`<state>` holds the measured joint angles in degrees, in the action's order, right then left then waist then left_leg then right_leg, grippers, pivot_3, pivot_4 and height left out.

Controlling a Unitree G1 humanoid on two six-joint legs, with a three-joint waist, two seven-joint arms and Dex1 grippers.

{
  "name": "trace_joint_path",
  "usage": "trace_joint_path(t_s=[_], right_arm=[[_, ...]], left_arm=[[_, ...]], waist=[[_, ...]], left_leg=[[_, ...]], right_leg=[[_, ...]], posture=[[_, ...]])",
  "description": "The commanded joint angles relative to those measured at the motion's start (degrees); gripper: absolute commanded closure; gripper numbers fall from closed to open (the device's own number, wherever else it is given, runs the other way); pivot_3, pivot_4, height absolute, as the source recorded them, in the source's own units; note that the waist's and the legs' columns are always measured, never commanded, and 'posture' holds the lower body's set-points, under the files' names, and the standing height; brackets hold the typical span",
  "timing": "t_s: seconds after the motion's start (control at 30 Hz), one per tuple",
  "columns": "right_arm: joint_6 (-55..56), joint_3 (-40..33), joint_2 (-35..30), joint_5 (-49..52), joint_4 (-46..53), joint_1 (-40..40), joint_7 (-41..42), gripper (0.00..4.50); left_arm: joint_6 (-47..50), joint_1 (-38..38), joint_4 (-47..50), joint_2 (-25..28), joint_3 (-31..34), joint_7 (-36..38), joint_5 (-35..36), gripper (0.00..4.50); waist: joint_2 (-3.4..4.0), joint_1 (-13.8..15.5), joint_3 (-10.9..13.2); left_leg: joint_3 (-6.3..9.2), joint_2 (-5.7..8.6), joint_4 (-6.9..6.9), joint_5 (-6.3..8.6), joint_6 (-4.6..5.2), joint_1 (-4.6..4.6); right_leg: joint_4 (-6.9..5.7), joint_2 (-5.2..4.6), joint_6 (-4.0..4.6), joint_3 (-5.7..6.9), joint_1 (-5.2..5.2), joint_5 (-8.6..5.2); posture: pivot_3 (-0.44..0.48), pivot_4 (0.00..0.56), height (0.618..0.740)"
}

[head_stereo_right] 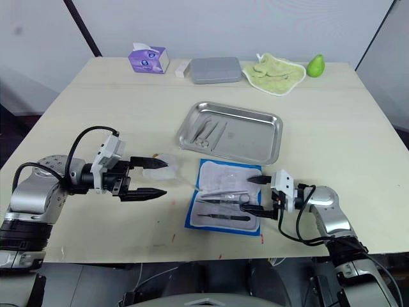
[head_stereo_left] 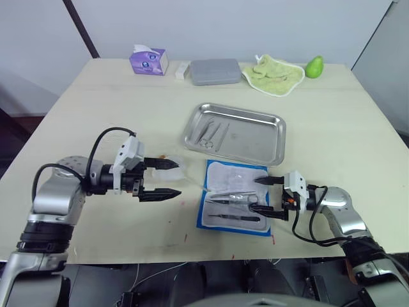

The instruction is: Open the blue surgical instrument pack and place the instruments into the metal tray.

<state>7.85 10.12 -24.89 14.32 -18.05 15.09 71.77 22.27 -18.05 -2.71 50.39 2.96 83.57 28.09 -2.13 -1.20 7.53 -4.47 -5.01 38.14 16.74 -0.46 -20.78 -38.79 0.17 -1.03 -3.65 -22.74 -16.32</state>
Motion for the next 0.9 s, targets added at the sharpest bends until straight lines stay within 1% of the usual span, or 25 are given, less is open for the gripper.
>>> trace_joint_path(t_s=[0.03, 0.07, 0.13, 0.2, 0.3, 0.5, 0.7, 0.77, 0.8, 0.83, 0.87, 0.9], right_arm=[[-1.4, 1.66, -0.46, -1.38, -2.68, -2.1, 0.77, 0.0], [-1.45, 1.64, -0.46, -1.36, -2.62, -2.13, 0.76, 0.0], [-1.55, 1.68, -0.48, -1.3, -2.38, -2.18, 0.69, 0.0], [-1.69, 1.71, -0.46, -1.21, -2.05, -2.29, 0.59, 0.0], [-1.8, 1.76, -0.39, -1.13, -1.8, -2.26, 0.5, 0.0], [-1.59, 2.34, -0.13, -0.86, -1.9, -1.75, 1.53, 0.0], [-0.35, 2.29, 0.36, -0.92, -2.97, -1.4, 2.04, 0.0], [-0.23, 2.19, 0.47, -0.99, -3.16, -1.51, 1.85, 0.0], [-0.17, 2.13, 0.53, -0.99, -3.22, -1.57, 1.75, 0.0], [-0.16, 2.12, 0.6, -0.99, -3.23, -1.59, 1.66, 0.0], [0.02, 2.14, 0.6, -1.05, -3.3, -1.67, 1.65, 0.0], [0.08, 2.13, 0.62, -1.11, -3.27, -1.82, 1.52, 0.0]], left_arm=[[1.15, 0.82, 8.69, 0.63, -0.51, -2.94, -0.29, 0.04], [0.95, 1.03, 10.45, 0.85, -1.41, -5.26, -2.63, 0.04], [4.93, 0.69, 14.14, 1.11, -2.88, -9.1, -3.69, 0.04], [7.96, -0.75, 16.28, 0.99, -4.17, -8.7, -1.94, 0.04], [10.24, -3.08, 17.23, 1.13, -7.26, -8.66, -3.05, 0.04], [8.11, -8.55, 13.48, -2.57, -14.78, -10.08, -8.75, 0.04], [5.48, -11.36, 9.52, -6.78, -19.41, -11.17, -12.74, 0.04], [5.65, -12.06, 8.58, -7.88, -20.75, -11.59, -13.86, 0.54], [5.47, -12.26, 8.19, -8.28, -21.18, -11.72, -14.36, 0.87], [5.31, -12.37, 7.91, -8.49, -21.35, -11.71, -14.67, 1.29], [5.23, -12.44, 7.75, -8.7, -21.59, -11.67, -14.91, 1.82], [5.03, -12.43, 7.69, -9.0, -22.03, -11.74, -15.36, 2.52]], waist=[[-0.04, 0.09, 0.0], [-0.09, 0.18, 0.02], [-0.1, 0.24, 0.05], [-0.11, 0.29, 0.05], [-0.12, 0.37, 0.08], [-0.09, 0.34, 0.12], [-0.1, 0.26, 0.13], [-0.1, 0.25, 0.13], [-0.12, 0.25, 0.12], [-0.11, 0.23, 0.12], [-0.11, 0.18, 0.12], [-0.11, 0.18, 0.12]], left_leg=[[-0.01, -0.01, 0.0, 0.0, 0.0, 0.0], [-0.01, -0.02, 0.0, 0.0, 0.0, 0.0], [-0.06, -0.03, 0.0, 0.0, 0.01, 0.01], [-0.05, -0.03, -0.01, 0.0, 0.01, 0.02], [-0.04, -0.03, -0.01, 0.0, 0.01, 0.01], [-0.05, -0.03, -0.01, 0.0, 0.01, 0.01], [-0.06, -0.05, -0.01, 0.01, 0.02, -0.01], [-0.07, -0.05, 0.0, 0.01, 0.02, 0.0], [-0.07, -0.05, 0.0, 0.01, 0.02, 0.0], [-0.07, -0.05, 0.0, 0.01, 0.02, 0.01], [-0.08, -0.05, 0.0, 0.01, 0.02, 0.02], [-0.09, -0.05, 0.0, 0.01, 0.02, 0.01]], right_leg=[[0.0, 0.03, 0.01, -0.02, -0.01, 0.0], [0.0, 0.04, 0.01, -0.03, -0.02, -0.01], [-0.01, 0.03, 0.01, -0.1, -0.01, 0.0], [-0.01, 0.04, 0.01, -0.1, -0.01, 0.0], [-0.01, 0.06, 0.01, -0.08, -0.01, 0.0], [-0.01, 0.13, 0.01, -0.12, -0.02, 0.0], [-0.02, 0.19, -0.16, -0.15, -0.06, 0.1], [-0.03, 0.18, -0.16, -0.17, -0.06, 0.1], [-0.04, 0.18, -0.16, -0.16, -0.06, 0.1], [-0.03, 0.19, -0.16, -0.16, -0.06, 0.1], [-0.04, 0.19, -0.16, -0.18, -0.06, 0.1], [-0.04, 0.19, -0.16, -0.18, -0.06, 0.1]], posture=[[0.0, 0.15, 0.74], [0.0, 0.15, 0.74], [0.0, 0.15, 0.74], [0.0, 0.15, 0.74], [0.0, 0.15, 0.74], [0.0, 0.15, 0.74], [0.0, 0.15, 0.74], [0.0, 0.15, 0.74], [0.0, 0.15, 0.74], [0.0, 0.15, 0.74], [0.0, 0.15, 0.74], [0.0, 0.15, 0.74]])
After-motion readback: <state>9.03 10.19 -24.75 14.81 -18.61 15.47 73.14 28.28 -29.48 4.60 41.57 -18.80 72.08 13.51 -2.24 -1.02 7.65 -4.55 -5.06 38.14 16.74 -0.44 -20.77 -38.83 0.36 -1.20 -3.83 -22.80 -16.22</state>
